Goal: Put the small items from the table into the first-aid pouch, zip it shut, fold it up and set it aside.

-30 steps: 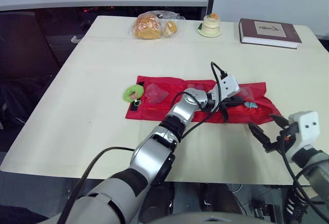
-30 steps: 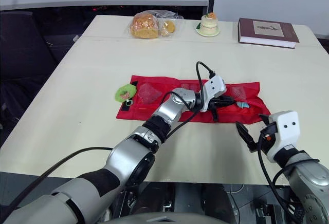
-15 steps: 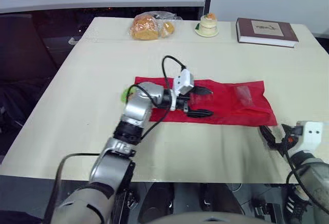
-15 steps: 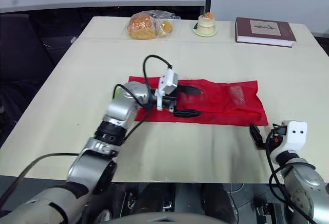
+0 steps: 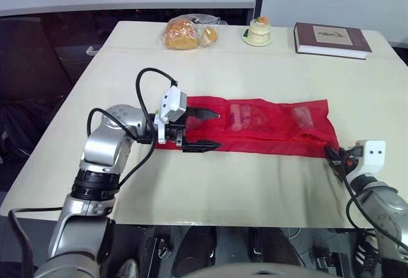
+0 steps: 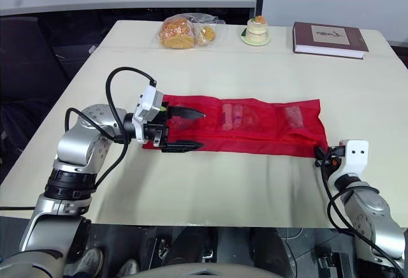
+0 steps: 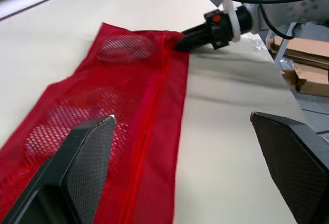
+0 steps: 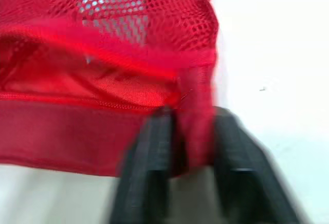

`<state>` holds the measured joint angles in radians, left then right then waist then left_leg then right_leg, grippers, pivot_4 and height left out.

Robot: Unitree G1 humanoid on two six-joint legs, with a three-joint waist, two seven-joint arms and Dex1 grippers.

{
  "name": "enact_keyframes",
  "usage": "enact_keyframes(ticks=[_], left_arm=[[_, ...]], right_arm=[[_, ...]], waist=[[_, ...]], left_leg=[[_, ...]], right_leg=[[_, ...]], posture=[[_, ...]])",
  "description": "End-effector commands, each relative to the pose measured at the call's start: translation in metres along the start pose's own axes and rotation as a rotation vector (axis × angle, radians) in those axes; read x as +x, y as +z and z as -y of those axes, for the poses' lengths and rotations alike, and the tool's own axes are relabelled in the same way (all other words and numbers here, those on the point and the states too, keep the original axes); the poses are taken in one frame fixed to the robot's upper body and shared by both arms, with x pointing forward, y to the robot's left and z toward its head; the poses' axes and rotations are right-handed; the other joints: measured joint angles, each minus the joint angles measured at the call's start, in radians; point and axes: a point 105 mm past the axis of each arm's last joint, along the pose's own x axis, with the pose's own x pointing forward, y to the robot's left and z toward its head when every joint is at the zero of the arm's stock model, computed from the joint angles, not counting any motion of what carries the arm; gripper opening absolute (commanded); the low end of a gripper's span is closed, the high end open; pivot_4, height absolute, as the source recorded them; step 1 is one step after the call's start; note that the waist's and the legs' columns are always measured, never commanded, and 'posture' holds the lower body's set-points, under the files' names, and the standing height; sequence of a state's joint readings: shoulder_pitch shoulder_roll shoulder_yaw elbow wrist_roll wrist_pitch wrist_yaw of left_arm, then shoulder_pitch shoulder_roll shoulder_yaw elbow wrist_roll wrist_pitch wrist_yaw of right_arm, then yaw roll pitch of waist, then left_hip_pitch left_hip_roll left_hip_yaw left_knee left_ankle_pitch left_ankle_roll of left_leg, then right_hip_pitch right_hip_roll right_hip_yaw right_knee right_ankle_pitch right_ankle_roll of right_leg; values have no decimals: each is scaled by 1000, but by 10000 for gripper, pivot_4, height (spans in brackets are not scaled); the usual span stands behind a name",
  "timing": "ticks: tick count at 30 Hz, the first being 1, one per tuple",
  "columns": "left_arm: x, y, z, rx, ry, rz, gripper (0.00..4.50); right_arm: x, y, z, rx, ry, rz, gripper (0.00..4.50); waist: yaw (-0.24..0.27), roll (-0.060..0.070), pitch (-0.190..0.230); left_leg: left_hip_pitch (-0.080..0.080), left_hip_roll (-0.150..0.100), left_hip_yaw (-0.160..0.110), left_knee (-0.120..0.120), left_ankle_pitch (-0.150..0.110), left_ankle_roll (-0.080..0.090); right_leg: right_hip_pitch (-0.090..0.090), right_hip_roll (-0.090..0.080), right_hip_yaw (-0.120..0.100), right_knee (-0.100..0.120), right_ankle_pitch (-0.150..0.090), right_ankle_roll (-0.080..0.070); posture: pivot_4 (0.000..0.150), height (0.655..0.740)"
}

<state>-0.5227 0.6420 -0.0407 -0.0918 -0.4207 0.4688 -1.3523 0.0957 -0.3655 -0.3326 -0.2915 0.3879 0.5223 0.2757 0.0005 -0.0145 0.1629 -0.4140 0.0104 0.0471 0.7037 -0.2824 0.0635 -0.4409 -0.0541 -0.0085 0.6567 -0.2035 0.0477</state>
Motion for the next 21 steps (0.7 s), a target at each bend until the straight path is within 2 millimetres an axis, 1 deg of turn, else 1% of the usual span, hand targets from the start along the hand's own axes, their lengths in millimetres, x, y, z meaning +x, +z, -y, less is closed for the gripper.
enact_keyframes(ticks=[1, 3, 5, 7, 8, 9, 11, 12, 15, 16, 17, 18, 19, 21], left_arm=[[-10, 10, 5, 48, 20, 8, 45000], [-11, 8, 8, 48, 25, -4, 45000], [-11, 7, 10, 49, 29, -9, 45000], [-11, 6, 14, 45, 37, -8, 45000], [-11, 5, 16, 37, 43, -8, 45000], [-12, 3, 18, 29, 48, -11, 45000], [-13, 0, 21, 10, 61, -17, 45000], [-15, -2, 21, 0, 74, -22, 45000], [-21, -15, 20, -45, 128, -53, 45000], [-27, -26, 16, -60, 170, -97, 45000], [-31, -33, 14, -69, 197, -129, 45000], [-37, -40, 13, -100, 231, -141, 45000], [-41, -45, 11, -136, 263, -138, 45000], [-46, -49, 11, -199, 300, -114, 45000]], right_arm=[[-10, 17, 50, -159, -215, 49, 569], [-13, 17, 67, -235, -291, 42, 569], [-16, 19, 82, -272, -365, 42, 569], [-19, 23, 92, -316, -420, 44, 569], [-20, 25, 95, -338, -426, 44, 569], [-19, 25, 93, -339, -402, 38, 569], [-20, 27, 89, -318, -370, 43, 7108], [-22, 29, 85, -307, -342, 54, 9449], [-29, 35, 74, -323, -245, 68, 25810], [-36, 37, 69, -329, -195, 62, 30523], [-40, 39, 66, -332, -160, 56, 38231], [-50, 42, 60, -343, -87, 42, 41891], [-59, 46, 54, -365, -11, 31, 44707], [-76, 53, 45, -412, 106, 12, 44707]], waist=[[4, 0, 0], [12, 0, 0], [15, 0, 0], [14, 0, 0], [13, 0, 0], [12, 0, 0], [10, 0, 0], [10, 0, 0], [11, 1, 0], [12, 1, 0], [12, 1, 0], [13, 1, 0], [15, 4, 0], [15, 5, 0]], left_leg=[[0, 0, 0, 0, 0, 0], [0, 0, 0, 0, 0, 0], [0, -1, 1, 0, 0, 0], [0, -1, 1, 0, 0, 0], [0, -1, 1, 0, 0, 0], [0, -1, 1, 0, 0, 0], [0, 0, 1, 0, 0, 0], [0, 0, 1, 0, 0, 0], [1, 0, 1, 0, 0, 0], [1, 0, 1, 0, 0, 0], [1, 1, 1, 0, 0, 0], [1, 1, 1, 0, 0, 0], [1, 0, 1, 0, 0, 0], [1, 0, 1, 0, 0, 1]], right_leg=[[0, 0, 0, 0, 0, 0], [0, 0, 0, -1, 0, 0], [0, 0, 1, -1, 0, 0], [0, 0, 1, -1, -1, -2], [0, 0, 2, -1, -1, -2], [0, 0, 2, -1, -1, -1], [0, 0, 3, -1, -1, -1], [0, 1, 2, 0, -1, -1], [0, 1, 2, 0, -1, -1], [0, 1, 2, 0, -1, -1], [0, 1, 2, 0, -1, -1], [0, 1, 2, 0, -1, -1], [0, 1, 2, -1, -1, -2], [0, 0, 2, -1, -2, 0]], posture=[[1500, 7289], [1500, 7289], [1500, 7289], [1500, 7289], [1500, 7289], [1500, 7289], [1500, 7289], [1500, 7289], [1500, 7289], [1500, 7289], [1500, 7289], [1500, 7289], [1500, 7289], [1500, 7289]])
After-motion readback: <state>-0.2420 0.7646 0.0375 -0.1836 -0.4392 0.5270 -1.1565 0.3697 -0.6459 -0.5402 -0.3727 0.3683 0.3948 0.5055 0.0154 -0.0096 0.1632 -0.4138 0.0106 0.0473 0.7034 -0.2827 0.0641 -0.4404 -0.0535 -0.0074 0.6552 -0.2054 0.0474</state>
